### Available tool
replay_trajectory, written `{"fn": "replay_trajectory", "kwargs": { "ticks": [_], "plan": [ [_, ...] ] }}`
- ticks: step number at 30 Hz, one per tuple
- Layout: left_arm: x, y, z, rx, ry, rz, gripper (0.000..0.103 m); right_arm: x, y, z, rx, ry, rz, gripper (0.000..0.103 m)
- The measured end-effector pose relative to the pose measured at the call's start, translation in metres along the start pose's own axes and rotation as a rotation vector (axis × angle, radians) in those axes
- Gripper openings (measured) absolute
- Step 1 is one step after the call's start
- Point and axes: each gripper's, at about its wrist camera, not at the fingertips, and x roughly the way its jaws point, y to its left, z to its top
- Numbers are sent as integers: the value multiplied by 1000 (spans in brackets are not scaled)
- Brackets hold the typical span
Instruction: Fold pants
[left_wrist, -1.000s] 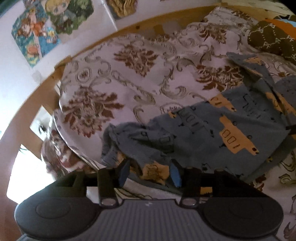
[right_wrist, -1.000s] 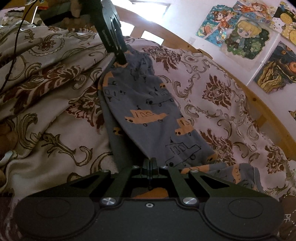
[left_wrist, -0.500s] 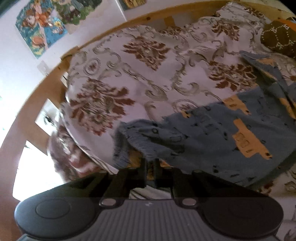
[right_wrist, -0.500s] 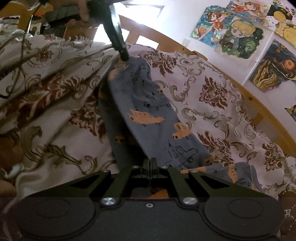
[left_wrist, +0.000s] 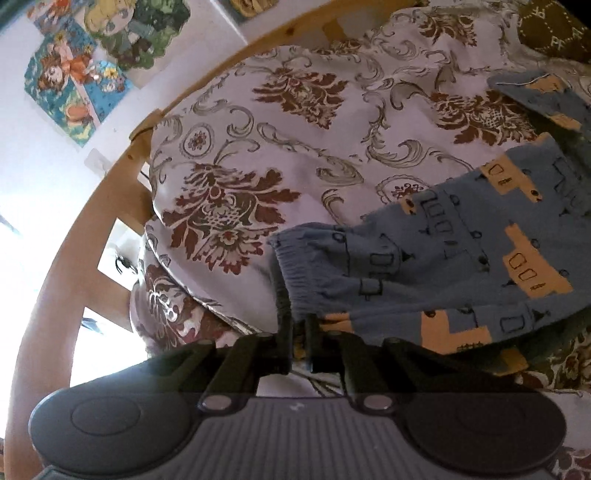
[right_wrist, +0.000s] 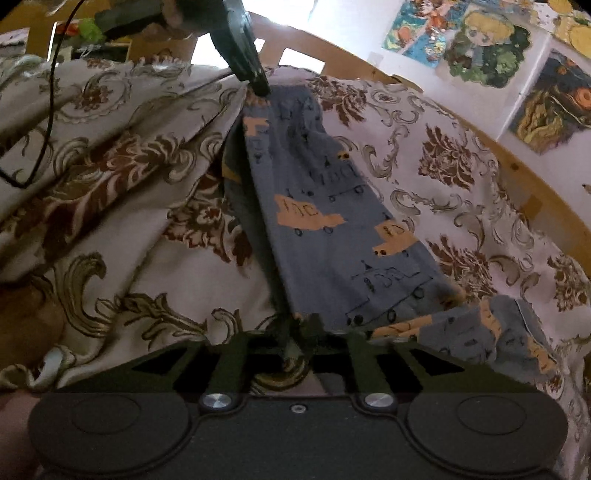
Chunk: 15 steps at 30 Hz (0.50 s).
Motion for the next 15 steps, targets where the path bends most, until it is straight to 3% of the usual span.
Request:
{"fn": "replay_trajectory", "kwargs": {
  "ticks": [1,3,4,5,7,8,10,15],
  "plan": [
    [-3,0,-1,-8,-13,2,16,-4,-1,0,10,-9,6,46],
    [-14,-1,-2,-51,-41,23,41,-17,-6,-1,30,-31,11,64],
    [-20,-2,-3,-84,-56,43,64,-24,-10,-1,40,-40,6,75],
    [-28,-5,-3,-118,-76,63,77,-30,-14,-2,48,-45,-3,81],
    [-45,-13,-3,-176,-130,72,85,-43,-23,-6,72,-56,-35,98],
    [-51,-20,-3,-188,-148,64,92,-49,-27,-8,87,-59,-58,101],
    [-63,-40,1,-192,-187,43,103,-58,-41,-11,119,-64,-118,102],
    [-80,-108,13,-72,-263,-130,103,-74,-98,-27,225,-22,-215,102]
  ]
}}
